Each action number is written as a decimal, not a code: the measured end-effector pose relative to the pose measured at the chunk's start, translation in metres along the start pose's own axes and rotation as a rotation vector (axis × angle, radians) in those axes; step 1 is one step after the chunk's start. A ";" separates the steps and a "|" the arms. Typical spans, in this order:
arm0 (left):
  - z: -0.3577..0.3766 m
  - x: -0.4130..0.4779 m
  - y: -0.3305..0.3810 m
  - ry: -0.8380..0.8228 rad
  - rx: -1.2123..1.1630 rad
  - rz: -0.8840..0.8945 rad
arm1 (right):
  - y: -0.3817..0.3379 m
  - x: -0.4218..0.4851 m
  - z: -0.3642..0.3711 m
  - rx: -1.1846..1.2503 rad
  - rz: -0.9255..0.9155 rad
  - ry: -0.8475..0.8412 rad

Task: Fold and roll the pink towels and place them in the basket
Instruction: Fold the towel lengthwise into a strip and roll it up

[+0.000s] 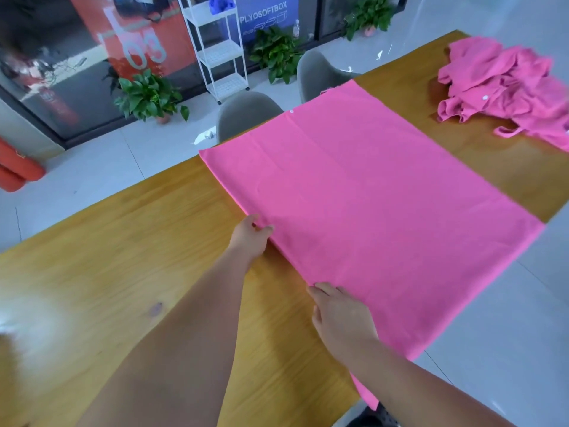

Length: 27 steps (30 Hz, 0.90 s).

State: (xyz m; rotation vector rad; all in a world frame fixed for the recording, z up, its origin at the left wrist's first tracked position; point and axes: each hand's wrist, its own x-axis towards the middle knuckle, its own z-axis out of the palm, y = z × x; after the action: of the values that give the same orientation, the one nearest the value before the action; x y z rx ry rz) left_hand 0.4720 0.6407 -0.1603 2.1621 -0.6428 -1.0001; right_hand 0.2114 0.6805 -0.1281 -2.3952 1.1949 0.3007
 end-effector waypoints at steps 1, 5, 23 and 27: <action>-0.001 0.002 0.003 -0.007 -0.012 0.003 | -0.001 -0.002 -0.004 0.010 -0.005 0.009; -0.008 0.005 0.003 -0.013 -0.068 -0.012 | -0.005 -0.006 -0.010 0.012 -0.041 -0.016; -0.056 -0.037 -0.002 -0.076 -0.388 -0.038 | -0.015 -0.033 -0.031 0.022 -0.191 -0.036; -0.047 -0.042 0.033 -0.128 -0.490 0.010 | 0.007 -0.035 -0.059 0.070 -0.142 0.045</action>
State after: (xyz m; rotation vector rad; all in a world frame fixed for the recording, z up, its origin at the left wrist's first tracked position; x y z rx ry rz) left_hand 0.4802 0.6636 -0.0937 1.6751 -0.4108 -1.1586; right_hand 0.1847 0.6727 -0.0650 -2.4221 1.0303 0.1580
